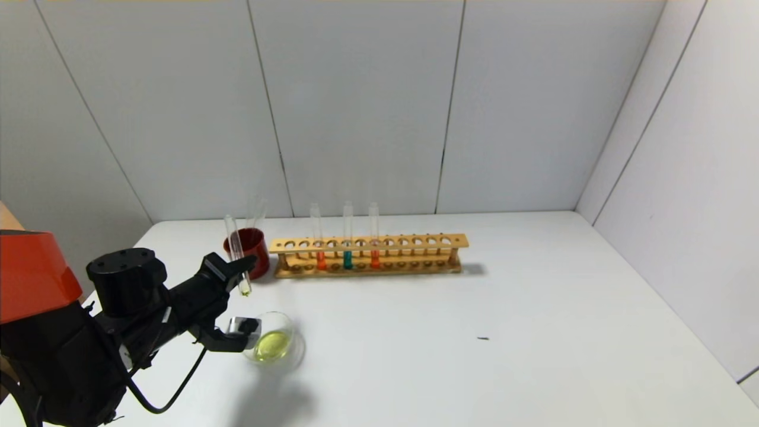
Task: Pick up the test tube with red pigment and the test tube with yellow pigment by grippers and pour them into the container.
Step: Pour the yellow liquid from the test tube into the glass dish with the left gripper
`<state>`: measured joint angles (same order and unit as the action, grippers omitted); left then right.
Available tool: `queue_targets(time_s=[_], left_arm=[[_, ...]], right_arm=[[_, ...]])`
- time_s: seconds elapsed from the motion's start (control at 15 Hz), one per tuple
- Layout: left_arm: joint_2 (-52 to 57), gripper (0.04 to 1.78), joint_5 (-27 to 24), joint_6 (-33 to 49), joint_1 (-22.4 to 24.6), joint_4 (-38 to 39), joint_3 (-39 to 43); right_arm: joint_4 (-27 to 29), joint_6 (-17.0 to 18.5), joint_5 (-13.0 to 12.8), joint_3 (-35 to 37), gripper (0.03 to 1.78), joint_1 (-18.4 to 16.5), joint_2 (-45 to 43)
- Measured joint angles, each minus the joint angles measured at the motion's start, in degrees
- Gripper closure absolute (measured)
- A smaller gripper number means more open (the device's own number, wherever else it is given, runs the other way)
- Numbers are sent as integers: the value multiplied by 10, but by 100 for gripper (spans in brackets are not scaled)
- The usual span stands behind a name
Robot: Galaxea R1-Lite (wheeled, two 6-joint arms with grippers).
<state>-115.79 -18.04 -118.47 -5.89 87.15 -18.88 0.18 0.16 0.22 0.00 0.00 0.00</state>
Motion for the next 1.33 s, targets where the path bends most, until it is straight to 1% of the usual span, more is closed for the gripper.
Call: queue_targets(time_s=[0.67, 1.33], left_arm=[[1, 149, -5, -26, 0, 0, -2], [2, 149, -5, -28, 0, 0, -3]], right_arm=[[0, 0, 0, 0, 6, 0, 0], [0, 0, 0, 0, 6, 0, 0]])
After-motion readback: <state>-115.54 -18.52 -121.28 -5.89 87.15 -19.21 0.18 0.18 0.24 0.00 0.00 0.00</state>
